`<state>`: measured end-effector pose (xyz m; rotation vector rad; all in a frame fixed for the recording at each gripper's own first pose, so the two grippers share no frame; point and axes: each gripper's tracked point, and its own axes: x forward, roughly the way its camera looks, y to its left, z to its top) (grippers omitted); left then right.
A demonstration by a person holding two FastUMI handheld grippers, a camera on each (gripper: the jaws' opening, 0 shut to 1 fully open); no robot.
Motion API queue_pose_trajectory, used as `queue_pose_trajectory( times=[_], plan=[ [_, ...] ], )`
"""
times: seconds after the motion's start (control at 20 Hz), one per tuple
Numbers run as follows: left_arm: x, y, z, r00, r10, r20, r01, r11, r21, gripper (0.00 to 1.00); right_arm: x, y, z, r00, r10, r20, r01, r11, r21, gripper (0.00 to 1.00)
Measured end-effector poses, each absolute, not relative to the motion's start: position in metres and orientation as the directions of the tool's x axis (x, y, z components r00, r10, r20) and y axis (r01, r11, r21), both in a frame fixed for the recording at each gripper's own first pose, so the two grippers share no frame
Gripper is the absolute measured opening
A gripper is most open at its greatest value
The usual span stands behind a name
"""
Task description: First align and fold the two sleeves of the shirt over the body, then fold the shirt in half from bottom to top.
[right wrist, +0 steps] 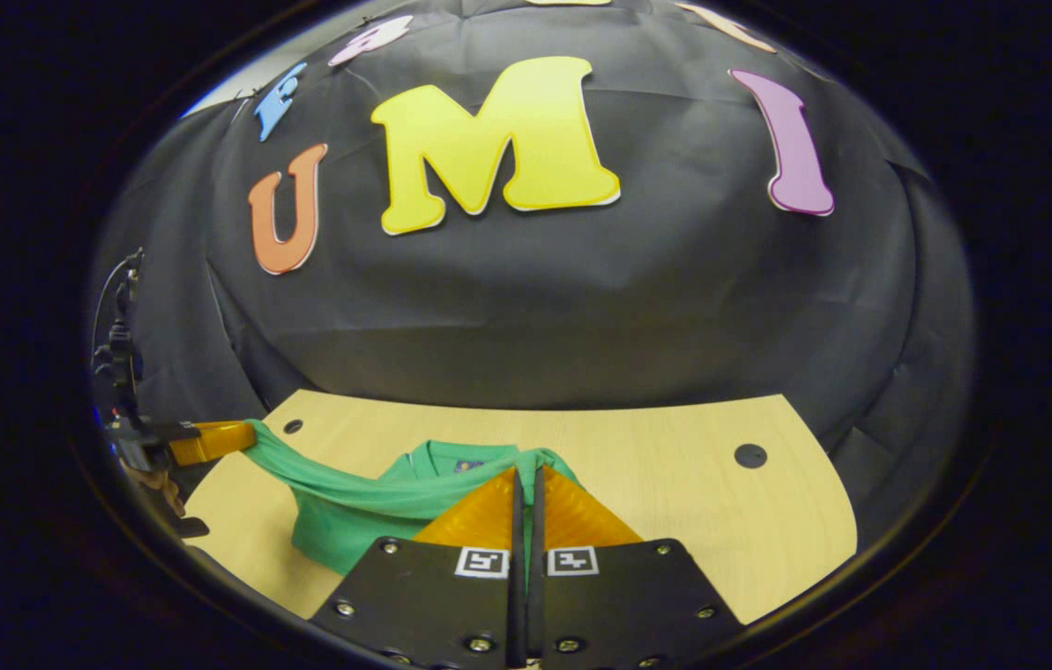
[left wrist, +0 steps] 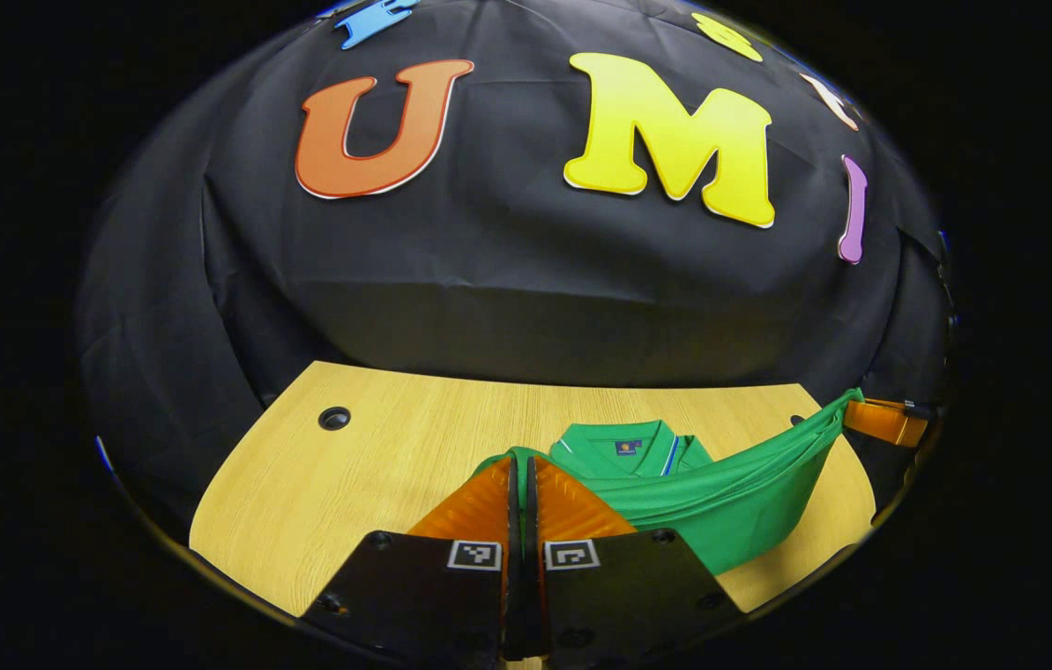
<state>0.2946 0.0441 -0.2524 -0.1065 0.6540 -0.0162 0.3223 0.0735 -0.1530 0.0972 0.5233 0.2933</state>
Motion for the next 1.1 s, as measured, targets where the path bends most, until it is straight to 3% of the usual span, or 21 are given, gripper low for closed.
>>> queue_pose_trajectory(
  times=[0.6,1.1],
  plan=[
    [0.371,0.041,-0.351,0.760,-0.020,-0.650,-0.042,0.996,-0.080,0.00,0.421,0.087,-0.235,0.800,0.265,-0.538,-0.208,0.964,0.165,0.01],
    [0.367,0.026,-0.443,0.660,-0.032,-0.751,-0.044,0.996,-0.080,0.03,0.433,0.085,-0.335,0.741,0.188,-0.645,-0.139,0.982,0.126,0.02]
  ],
)
